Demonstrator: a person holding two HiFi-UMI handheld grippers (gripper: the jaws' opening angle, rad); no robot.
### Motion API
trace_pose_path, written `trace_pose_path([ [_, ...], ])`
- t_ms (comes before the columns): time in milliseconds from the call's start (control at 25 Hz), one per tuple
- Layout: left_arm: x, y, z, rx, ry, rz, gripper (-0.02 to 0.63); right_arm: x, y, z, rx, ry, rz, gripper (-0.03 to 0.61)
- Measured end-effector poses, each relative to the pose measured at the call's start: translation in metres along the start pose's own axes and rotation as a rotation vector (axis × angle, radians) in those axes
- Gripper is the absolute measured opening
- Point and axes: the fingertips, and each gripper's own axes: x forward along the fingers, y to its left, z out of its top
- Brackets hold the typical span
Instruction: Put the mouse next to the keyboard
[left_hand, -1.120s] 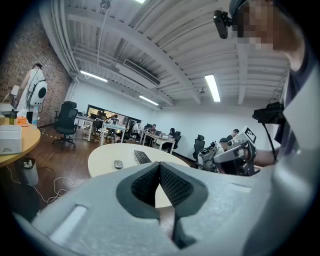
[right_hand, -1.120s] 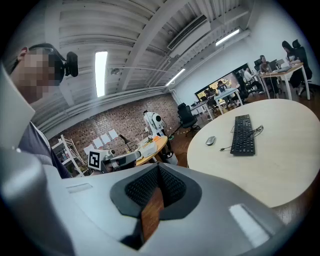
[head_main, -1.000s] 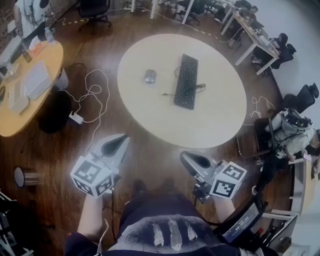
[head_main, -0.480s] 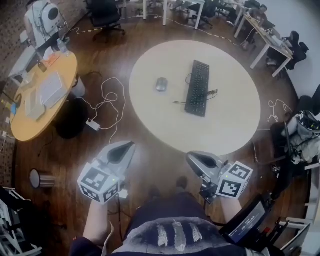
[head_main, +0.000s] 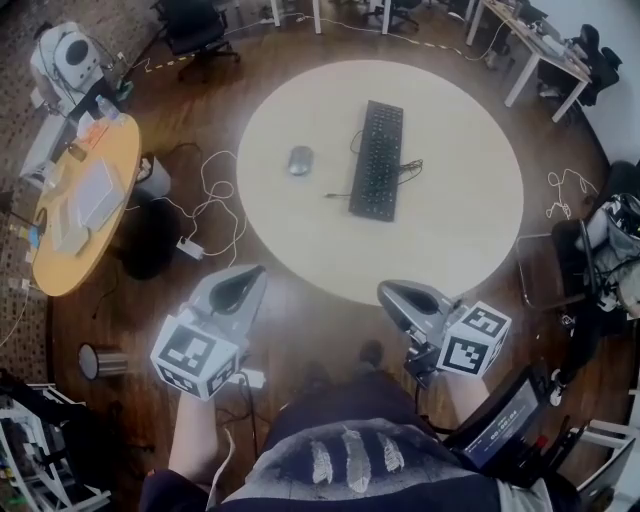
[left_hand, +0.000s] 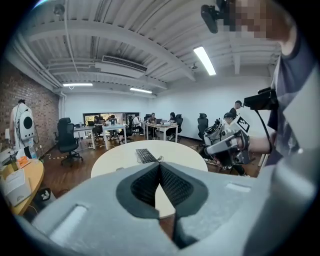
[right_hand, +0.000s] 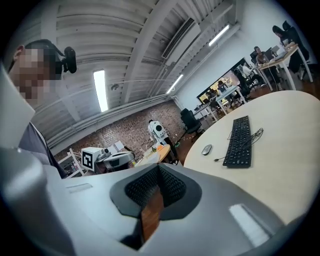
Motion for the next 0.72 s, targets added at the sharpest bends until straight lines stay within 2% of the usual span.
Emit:
trace_pose_path([
  [120,0.015,-0.018,0.01,0.007,0.002,0.011,0.0,-0.01,-0.012,0.008,-0.004,0.01,0.035,0.002],
  [280,0.018,-0.029,0.02,0.06,0.018,0.043,0.0,-0.017,-0.025,0.014,0.0,0.02,0.077,0.002],
  [480,0.032,-0.035,0.02,0.048,0.045,0.09,0.0,-0.033,-0.048,0.022,0.014,0.015,0.102,0.002],
  [720,0.056,-0.062,0.016,0.094,0.113,0.033,0.0,-0.054,-0.078,0.029,0.042,0.008,0.085,0.002],
])
